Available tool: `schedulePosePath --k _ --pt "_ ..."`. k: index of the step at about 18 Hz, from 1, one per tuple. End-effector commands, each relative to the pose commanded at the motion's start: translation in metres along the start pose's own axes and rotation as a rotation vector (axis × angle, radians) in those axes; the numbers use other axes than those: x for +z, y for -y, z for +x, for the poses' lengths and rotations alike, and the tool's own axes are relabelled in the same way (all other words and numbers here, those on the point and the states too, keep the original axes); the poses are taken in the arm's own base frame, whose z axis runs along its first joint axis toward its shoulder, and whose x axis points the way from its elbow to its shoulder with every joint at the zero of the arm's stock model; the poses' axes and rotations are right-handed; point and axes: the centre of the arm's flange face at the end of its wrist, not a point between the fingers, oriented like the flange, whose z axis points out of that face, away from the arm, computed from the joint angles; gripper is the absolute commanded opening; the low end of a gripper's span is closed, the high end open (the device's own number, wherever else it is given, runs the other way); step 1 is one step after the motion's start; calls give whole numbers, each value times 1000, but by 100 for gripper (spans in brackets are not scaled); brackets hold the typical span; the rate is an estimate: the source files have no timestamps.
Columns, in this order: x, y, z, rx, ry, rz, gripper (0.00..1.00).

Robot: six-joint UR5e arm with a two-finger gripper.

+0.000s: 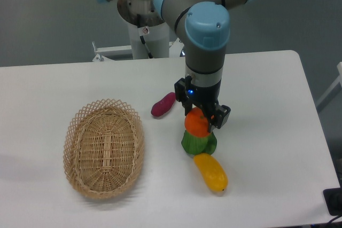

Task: Pick up the orange from the basket
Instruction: 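Lift the orange out of the basket and carry it over the bok choy, then hold the orange above the bok choy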

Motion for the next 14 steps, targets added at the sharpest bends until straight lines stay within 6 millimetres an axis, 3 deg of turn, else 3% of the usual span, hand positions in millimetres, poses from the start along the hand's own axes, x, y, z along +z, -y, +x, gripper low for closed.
schedulePosePath --k 14 --pt "-10 4 0 -9 12 34 58"
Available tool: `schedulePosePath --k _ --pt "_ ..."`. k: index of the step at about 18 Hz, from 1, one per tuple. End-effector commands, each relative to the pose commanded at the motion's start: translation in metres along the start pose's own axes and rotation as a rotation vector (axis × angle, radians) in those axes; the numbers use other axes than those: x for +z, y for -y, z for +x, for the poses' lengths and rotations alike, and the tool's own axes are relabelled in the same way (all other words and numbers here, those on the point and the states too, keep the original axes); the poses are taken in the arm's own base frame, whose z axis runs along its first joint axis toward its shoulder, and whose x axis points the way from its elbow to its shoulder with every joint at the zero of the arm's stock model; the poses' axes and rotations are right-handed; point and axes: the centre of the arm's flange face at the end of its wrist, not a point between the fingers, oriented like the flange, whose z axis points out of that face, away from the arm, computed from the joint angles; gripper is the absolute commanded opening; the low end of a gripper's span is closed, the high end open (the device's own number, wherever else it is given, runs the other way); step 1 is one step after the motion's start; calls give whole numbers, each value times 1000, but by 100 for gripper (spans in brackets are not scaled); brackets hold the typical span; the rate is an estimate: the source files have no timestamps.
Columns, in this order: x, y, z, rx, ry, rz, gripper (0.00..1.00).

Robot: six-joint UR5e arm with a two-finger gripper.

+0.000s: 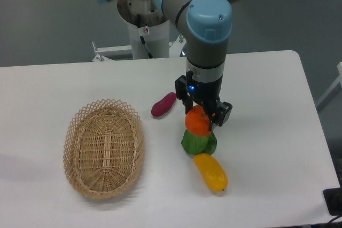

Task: Pick up the orange from the basket
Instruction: 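Hold the orange above the bok choy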

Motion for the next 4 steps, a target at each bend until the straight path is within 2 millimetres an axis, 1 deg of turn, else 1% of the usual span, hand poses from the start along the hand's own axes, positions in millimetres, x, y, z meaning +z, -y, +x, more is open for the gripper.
schedulePosePath --k 4 --pt "-2 0 -1 -1 4 3 59"
